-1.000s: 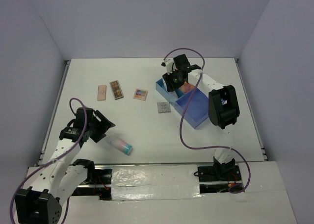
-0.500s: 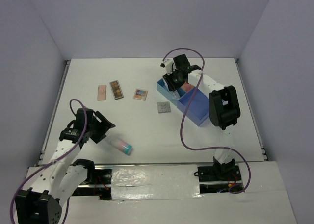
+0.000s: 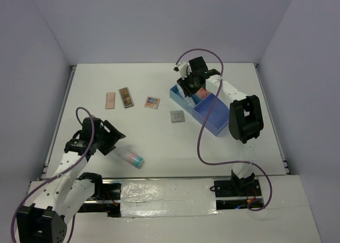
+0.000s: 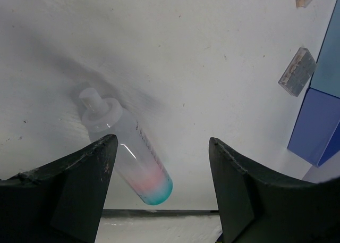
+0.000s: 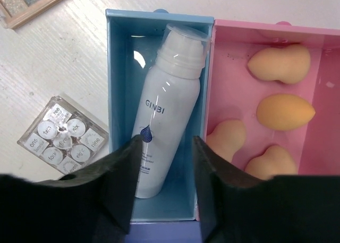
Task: Organize the makeup
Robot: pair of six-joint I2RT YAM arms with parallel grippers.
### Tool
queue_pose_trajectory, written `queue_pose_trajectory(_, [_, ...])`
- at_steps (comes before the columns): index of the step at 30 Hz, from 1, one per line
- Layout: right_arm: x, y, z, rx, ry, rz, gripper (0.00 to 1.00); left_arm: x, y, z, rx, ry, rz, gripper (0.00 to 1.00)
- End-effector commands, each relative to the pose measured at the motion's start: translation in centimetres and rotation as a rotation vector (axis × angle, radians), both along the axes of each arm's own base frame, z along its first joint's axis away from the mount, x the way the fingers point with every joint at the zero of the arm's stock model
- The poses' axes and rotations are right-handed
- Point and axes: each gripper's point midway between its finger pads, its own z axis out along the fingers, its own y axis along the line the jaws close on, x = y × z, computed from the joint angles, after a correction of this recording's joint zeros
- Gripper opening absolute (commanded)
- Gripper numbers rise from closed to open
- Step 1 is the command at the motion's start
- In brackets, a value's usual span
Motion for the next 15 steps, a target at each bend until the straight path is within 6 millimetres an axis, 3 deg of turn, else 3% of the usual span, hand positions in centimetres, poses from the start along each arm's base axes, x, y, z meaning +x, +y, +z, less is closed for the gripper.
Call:
queue_pose_trajectory(1, [-0.1,0.7,2.1,0.012,-0.049,0.025,0.53,0.3,-0.1,0.5,-0.008,-0.021,-0.011,0.82])
queue_pose_trajectory(5, [-0.9,1.6,4.0,0.074,-0.047,0.051,0.61,-0.3,0.0,0.5,-0.002,0.007,-0.009,0.83])
queue_pose_trajectory(8, [-2.4,2.7,8.1,0.136,-0.101,0.124,0.72,-0.8,0.1,0.5,0.007,0.038,-0.013,0.83])
queue_pose_trajectory(11, [-4.8,4.6,10.9,0.204,-0.130,0.234,0.87,-1.5,0.1,0.2,0.015,0.090,-0.025,0.83])
queue_pose_trajectory(13, [-7.3,6.4,11.3,0.275,-0.086,0.324,1.00,-2.0,0.1,-0.1,0.019,0.124,-0.037,0.83])
queue_pose_trajectory(15, [-9.6,8.0,10.8,0.294,-0.041,0.384,1.00,-2.2,0.0,-0.1,0.019,0.142,-0.042,0.82])
